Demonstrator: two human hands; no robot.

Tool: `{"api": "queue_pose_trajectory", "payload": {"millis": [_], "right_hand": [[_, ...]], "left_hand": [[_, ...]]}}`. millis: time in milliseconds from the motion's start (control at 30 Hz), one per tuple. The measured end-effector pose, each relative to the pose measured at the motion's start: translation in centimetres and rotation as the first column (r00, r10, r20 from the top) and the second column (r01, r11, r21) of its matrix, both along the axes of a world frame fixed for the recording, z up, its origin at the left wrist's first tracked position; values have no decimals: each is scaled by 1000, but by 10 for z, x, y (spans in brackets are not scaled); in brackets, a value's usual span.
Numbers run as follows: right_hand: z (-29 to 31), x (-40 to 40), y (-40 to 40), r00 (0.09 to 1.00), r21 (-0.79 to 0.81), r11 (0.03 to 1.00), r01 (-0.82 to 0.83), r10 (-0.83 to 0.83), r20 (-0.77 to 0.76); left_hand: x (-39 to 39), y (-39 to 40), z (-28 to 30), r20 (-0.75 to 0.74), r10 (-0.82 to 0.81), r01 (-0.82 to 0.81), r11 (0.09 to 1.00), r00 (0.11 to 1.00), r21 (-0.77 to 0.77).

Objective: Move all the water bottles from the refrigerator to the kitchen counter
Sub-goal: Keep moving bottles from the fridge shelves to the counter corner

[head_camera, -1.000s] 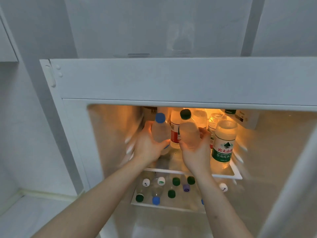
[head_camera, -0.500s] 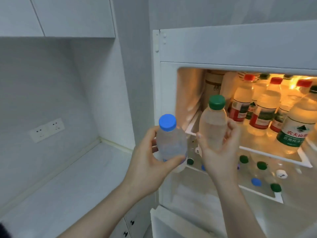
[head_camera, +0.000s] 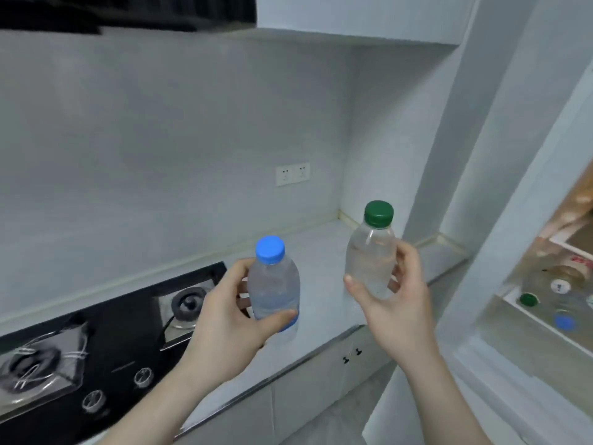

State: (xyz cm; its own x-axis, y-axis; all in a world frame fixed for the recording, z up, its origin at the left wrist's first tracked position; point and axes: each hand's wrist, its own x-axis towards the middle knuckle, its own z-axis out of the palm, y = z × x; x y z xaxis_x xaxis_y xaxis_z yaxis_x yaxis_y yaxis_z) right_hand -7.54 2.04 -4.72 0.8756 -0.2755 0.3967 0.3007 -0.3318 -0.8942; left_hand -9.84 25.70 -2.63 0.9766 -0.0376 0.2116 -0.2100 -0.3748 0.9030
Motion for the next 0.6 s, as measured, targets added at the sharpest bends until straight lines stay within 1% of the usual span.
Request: {"api": "queue_pose_trajectory", "payload": {"millis": [133, 167, 267, 333, 467, 567, 600], "right_hand": [[-15, -13, 82, 971, -4, 975, -224, 223, -84], [-18, -17, 108, 951, -9, 955, -295, 293, -101], [-23, -25, 155, 897, -10, 904, -427, 422, -130], [-25, -33, 189, 845, -15, 852, -523, 516, -140], [-29, -43, 247, 744, -28, 751, -660, 648, -163], [-34, -53, 298, 639, -47, 643, -764, 746, -190], [-35, -55, 308, 610, -43, 615, -787, 767, -196]], "left_hand": [[-48, 73, -14, -9, 181, -181, 983, 983, 2], [-66, 96, -18, -21, 243, -243, 970, 970, 8], [-97, 134, -29, -64, 350, -351, 936, 934, 2], [-123, 160, -34, -73, 445, -446, 895, 892, 8], [-165, 201, -44, -78, 594, -595, 803, 800, 14], [-201, 232, -48, -83, 709, -711, 703, 701, 7], [-208, 238, -49, -78, 729, -730, 683, 681, 11]]}}
